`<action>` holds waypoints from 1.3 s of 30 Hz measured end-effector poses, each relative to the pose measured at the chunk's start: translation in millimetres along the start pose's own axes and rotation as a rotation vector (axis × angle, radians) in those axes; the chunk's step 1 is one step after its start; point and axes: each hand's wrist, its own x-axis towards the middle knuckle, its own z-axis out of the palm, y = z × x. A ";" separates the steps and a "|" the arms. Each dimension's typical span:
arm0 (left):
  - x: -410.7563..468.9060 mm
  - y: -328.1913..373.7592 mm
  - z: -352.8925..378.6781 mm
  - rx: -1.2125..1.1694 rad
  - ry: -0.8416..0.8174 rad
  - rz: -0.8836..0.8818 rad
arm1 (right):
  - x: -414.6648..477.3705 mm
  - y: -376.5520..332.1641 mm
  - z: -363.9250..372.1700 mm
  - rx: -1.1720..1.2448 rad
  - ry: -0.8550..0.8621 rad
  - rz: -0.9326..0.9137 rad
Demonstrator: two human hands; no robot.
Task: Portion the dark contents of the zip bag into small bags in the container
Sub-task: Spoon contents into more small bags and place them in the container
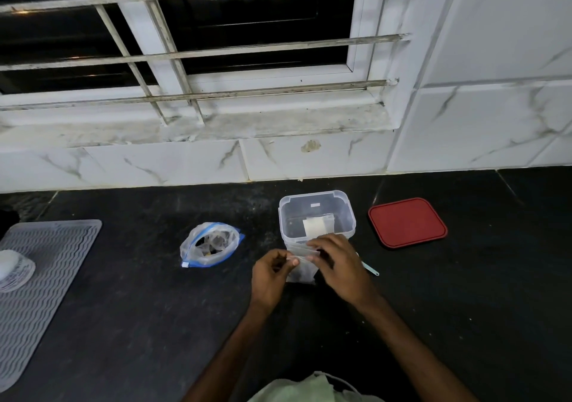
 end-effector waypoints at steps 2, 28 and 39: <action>-0.3 1.7 -0.9 0.020 -0.012 0.035 | 2.8 -1.2 8.4 -0.069 -0.087 -0.039; 1.6 10.8 1.4 0.030 0.034 0.063 | 18.0 -22.3 8.0 -0.140 -0.122 0.120; 0.3 9.1 -0.1 0.103 0.052 0.040 | 14.8 -14.8 9.5 0.054 -0.076 0.252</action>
